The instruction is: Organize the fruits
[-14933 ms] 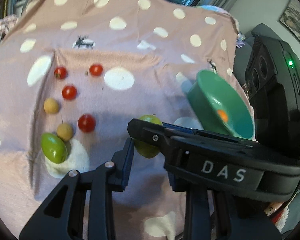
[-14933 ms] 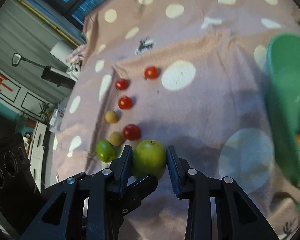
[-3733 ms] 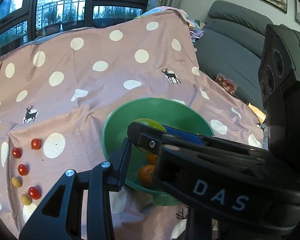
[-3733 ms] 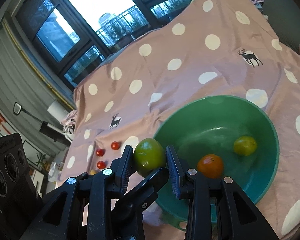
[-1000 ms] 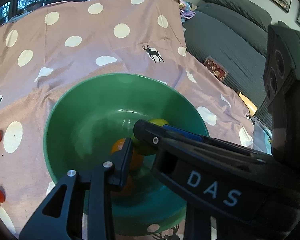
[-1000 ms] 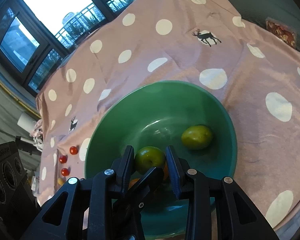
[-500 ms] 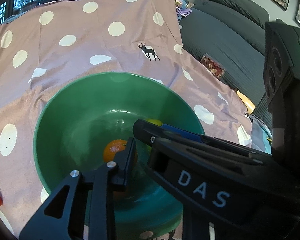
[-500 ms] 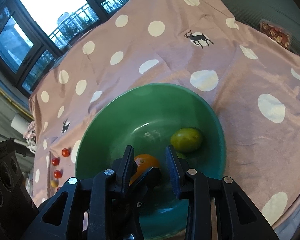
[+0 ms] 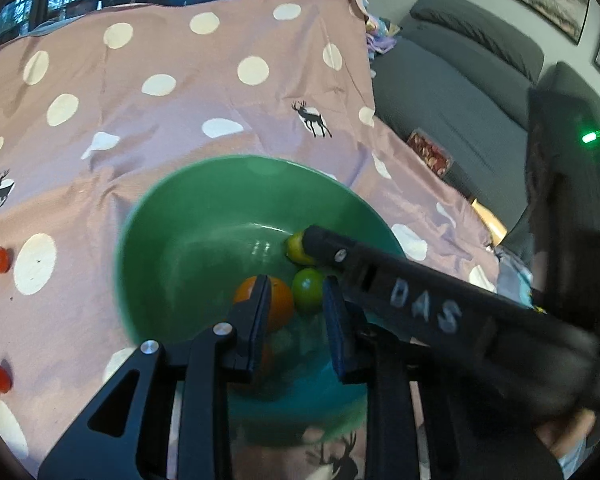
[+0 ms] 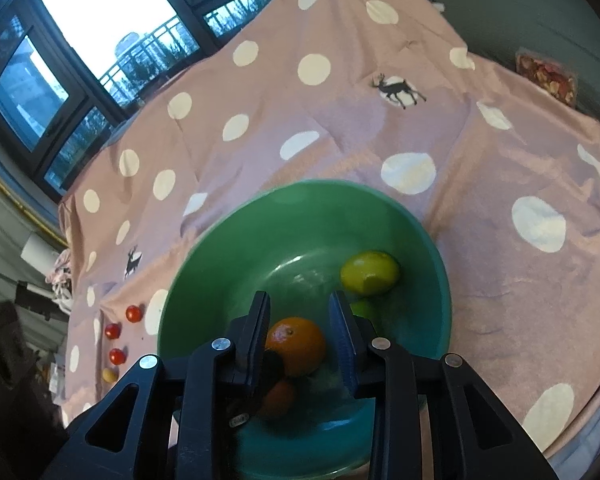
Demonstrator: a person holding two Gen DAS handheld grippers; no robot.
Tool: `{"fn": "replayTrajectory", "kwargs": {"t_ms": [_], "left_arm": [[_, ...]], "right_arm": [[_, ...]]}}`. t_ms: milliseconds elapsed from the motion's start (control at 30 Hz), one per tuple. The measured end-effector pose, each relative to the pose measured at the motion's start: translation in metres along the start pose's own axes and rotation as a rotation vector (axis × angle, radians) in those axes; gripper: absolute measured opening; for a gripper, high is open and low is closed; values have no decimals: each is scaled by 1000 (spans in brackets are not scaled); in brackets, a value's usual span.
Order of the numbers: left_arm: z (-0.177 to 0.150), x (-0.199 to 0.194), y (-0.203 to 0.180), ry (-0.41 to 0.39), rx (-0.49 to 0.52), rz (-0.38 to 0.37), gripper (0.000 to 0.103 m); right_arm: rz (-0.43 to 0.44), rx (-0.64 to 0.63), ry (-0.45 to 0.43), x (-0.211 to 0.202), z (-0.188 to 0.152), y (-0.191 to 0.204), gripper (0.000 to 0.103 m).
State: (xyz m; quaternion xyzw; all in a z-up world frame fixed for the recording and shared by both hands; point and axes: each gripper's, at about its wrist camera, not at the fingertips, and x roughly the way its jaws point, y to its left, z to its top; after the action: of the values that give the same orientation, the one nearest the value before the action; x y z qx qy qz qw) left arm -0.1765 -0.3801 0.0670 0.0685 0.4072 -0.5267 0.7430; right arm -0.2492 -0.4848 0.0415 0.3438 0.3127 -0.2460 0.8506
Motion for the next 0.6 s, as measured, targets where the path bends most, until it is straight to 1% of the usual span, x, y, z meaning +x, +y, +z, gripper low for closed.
{"fn": "replayTrajectory", "kwargs": {"t_ms": [100,133,200,233,267,367,467,500,533,600], "left_arm": [[-3,-23,12,-38,-20,32,27],[-5,-33,20,-53,-35,48,29],[-8,-53,36,-82,-76,76,37],[-9,-61,44,-96,-98,95,44],[-11,-70,52,-106,-116,113,49],[-16,-97,83,-115,-182,186,53],[-22,-119,109,-102,-217,242,54],[-25,-128,120,-109,-241,268,56],[-29,-139,133,-124,-269,297,60],[-40,-155,156,-150,-320,339,62]], "right_arm": [[-32,-1,-27,-3,0,4,34],[-35,-1,-32,-3,0,6,34],[-39,-10,-38,-3,0,10,34],[-41,-17,-40,-4,0,13,34],[-45,-30,-43,-4,0,18,34],[-49,-65,-48,-3,-2,32,36],[-33,-112,-48,-2,-6,49,37],[-25,-124,-47,-2,-8,54,37],[-12,-140,-46,-1,-10,62,37],[16,-167,-41,0,-14,75,38]]}}
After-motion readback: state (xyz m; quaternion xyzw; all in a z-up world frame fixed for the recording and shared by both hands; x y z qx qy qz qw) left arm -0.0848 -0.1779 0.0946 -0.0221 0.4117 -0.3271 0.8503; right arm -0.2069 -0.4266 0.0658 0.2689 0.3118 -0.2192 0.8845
